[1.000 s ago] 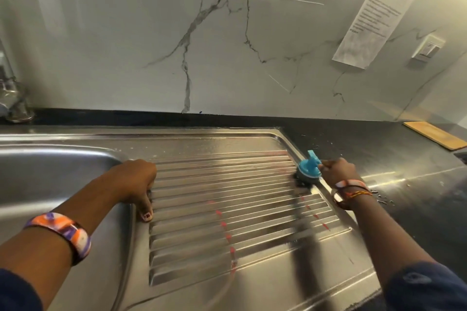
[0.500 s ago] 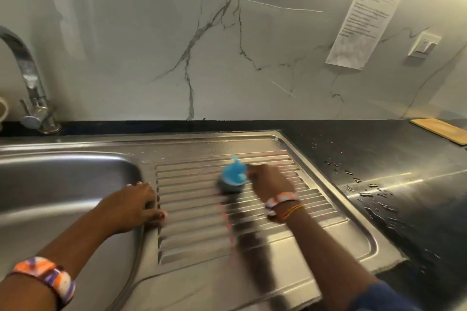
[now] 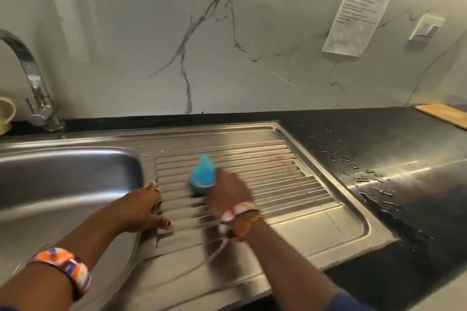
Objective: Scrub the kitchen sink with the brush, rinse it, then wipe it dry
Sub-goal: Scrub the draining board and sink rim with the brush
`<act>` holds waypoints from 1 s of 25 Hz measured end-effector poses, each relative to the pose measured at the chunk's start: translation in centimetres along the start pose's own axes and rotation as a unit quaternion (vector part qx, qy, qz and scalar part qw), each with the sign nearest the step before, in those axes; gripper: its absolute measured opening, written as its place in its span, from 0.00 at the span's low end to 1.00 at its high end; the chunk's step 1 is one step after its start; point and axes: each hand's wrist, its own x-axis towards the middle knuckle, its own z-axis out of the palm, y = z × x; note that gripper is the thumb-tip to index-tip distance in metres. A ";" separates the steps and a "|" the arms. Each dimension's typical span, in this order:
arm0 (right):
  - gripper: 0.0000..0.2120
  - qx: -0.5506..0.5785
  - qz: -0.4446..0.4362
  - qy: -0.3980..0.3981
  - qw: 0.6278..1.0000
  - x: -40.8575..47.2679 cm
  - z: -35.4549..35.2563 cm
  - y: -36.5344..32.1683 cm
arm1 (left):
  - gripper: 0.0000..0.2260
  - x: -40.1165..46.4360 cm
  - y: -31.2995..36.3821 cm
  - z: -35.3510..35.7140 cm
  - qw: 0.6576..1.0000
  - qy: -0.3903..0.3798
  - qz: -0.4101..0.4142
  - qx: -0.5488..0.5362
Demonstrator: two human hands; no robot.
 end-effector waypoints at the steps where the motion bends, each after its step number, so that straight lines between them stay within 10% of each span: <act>1: 0.16 0.010 -0.031 -0.037 0.999 -0.2 1.0 -2.2 | 0.18 0.2 0.1 0.0 1.000 -0.001 -0.001 0.002; 7: 0.15 0.075 -0.060 0.014 0.995 1.0 -3.3 3.1 | 0.26 0.1 -0.1 0.3 0.999 0.023 0.013 -0.026; 14: 0.14 -0.099 0.201 0.147 0.963 2.2 -12.5 14.3 | 0.33 -0.1 -0.5 0.8 0.998 0.022 0.011 -0.065; 21: 0.15 -0.103 -0.001 0.056 0.993 8.6 5.3 9.5 | 0.31 0.1 -0.9 0.8 0.996 0.033 0.009 -0.086; 25: 0.16 -0.010 -0.018 0.033 0.999 2.0 -1.3 1.4 | 0.38 -0.4 -0.8 1.2 0.994 0.044 0.017 -0.100</act>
